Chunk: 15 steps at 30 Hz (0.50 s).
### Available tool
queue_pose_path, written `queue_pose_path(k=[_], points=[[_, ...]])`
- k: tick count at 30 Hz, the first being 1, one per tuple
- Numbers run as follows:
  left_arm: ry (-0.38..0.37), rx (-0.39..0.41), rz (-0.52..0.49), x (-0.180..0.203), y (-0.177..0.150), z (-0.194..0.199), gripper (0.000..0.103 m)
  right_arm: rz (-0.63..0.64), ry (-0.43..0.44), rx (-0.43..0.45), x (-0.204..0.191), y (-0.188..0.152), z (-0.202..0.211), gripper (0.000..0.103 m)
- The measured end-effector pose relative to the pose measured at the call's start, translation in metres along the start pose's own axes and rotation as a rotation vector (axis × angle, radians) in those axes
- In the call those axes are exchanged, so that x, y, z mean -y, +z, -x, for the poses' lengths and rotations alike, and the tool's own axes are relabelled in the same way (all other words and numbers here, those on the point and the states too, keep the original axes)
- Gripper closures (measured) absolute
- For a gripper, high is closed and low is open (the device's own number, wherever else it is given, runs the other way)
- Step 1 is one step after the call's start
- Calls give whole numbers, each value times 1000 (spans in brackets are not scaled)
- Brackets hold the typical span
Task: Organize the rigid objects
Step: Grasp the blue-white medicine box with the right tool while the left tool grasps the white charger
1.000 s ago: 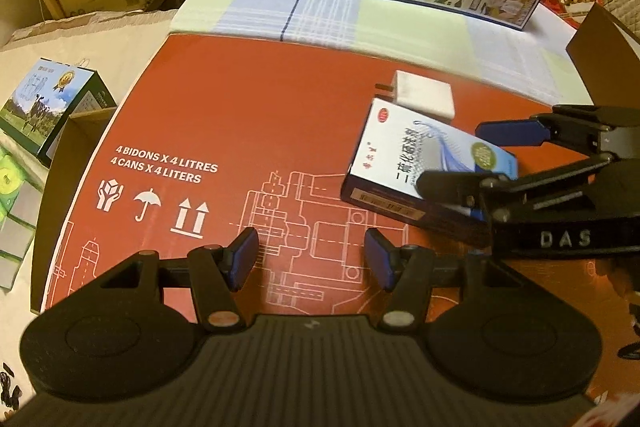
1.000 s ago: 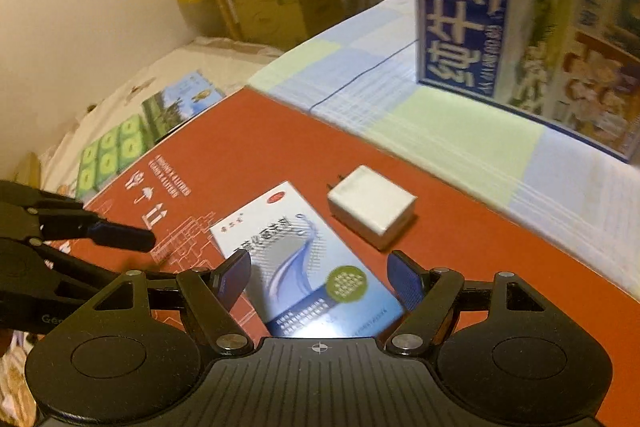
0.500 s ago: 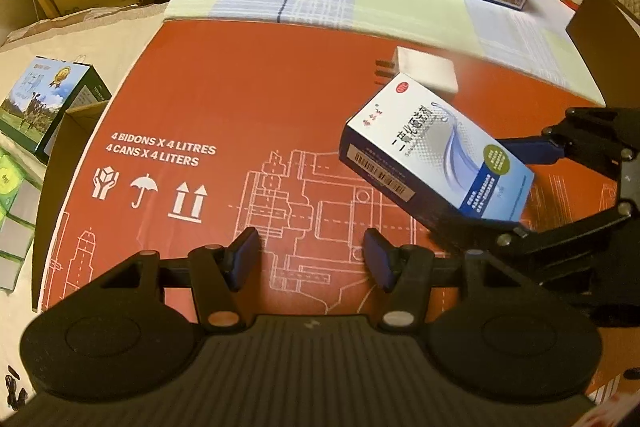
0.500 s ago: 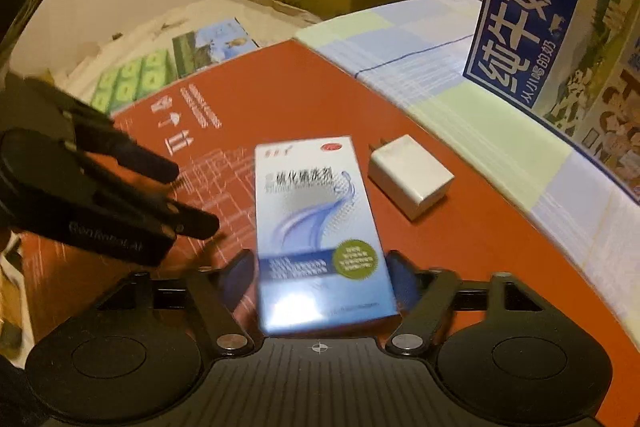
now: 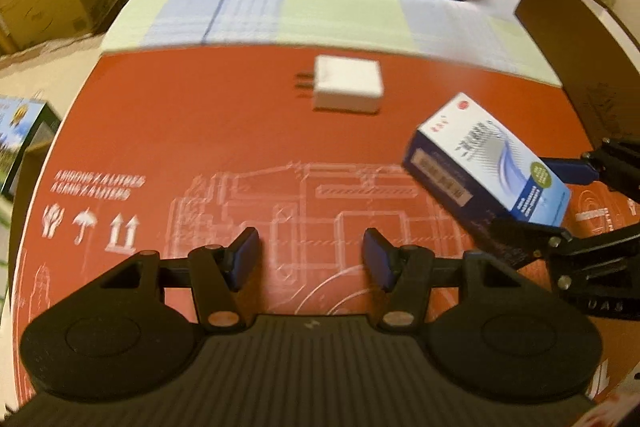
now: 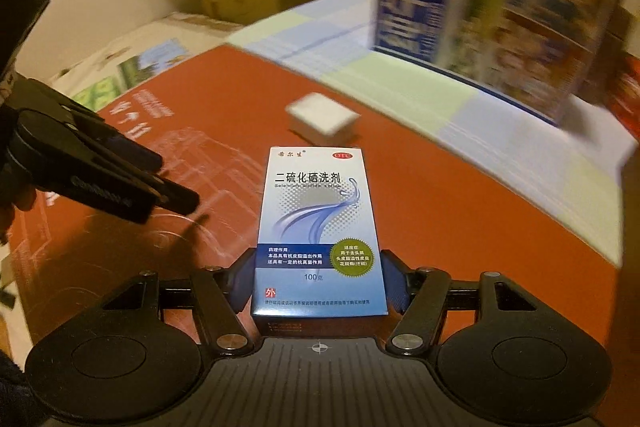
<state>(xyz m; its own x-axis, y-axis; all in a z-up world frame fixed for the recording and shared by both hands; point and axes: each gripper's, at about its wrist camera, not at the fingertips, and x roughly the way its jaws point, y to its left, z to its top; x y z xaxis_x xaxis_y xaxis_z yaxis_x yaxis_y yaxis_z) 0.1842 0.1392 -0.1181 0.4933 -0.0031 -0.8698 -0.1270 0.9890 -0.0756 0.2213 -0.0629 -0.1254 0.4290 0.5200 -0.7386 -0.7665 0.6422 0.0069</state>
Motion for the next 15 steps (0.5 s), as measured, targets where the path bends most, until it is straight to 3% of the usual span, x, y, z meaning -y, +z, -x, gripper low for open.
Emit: queue_pose_path(k=[9,15], points=[[-43,57,-70,22,25,-12,49,-233,-216,12,49,-4,1,42],[-34,116,-90,25,48,-23,49,-297,-246,6,62,2,-7,42]])
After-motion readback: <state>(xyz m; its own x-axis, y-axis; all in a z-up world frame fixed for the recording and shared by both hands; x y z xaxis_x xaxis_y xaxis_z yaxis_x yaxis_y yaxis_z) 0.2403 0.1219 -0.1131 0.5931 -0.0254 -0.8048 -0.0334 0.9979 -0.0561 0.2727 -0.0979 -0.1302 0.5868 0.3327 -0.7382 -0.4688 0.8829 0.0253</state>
